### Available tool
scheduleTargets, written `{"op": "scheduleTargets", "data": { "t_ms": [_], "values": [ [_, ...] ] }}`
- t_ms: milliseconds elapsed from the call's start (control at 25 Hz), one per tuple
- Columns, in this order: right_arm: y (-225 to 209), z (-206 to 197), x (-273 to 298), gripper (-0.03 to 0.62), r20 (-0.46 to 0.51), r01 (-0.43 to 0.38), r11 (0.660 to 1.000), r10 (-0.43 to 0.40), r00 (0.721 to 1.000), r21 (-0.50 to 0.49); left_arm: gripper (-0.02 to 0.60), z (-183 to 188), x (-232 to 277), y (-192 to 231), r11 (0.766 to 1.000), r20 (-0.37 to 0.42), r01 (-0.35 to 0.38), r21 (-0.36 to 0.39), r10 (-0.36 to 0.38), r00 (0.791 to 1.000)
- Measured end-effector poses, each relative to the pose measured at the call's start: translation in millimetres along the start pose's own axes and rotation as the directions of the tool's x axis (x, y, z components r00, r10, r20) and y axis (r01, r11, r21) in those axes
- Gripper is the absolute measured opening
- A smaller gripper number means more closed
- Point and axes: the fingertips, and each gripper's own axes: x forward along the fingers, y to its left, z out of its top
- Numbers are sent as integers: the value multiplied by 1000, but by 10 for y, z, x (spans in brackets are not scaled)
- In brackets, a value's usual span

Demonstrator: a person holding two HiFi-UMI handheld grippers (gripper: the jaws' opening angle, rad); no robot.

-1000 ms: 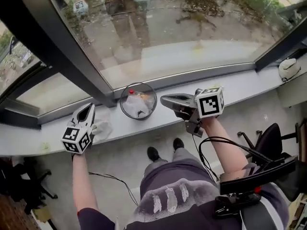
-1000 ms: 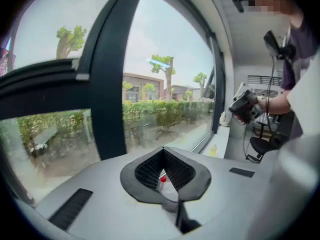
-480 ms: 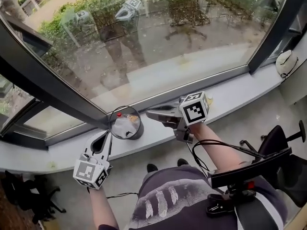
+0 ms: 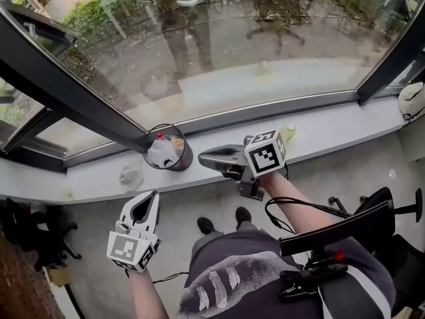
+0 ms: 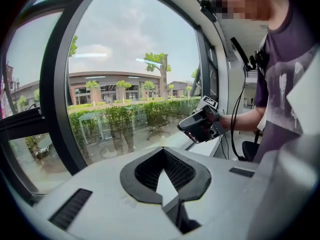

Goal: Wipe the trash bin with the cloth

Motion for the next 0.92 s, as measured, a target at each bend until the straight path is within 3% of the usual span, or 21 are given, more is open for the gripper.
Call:
{"op": "scheduleTargets", "data": {
  "t_ms": [360, 920],
  "values": [
    [502, -439, 368, -2, -112, -42, 998, 36, 993, -48, -5, -93, -634, -114, 997, 72, -72, -41, 75, 995],
    [1850, -1791, 1538, -2, -279, -145, 984, 111, 954, -105, -5, -986, -2482, -143, 975, 170, -140, -175, 170, 971]
  ]
}}
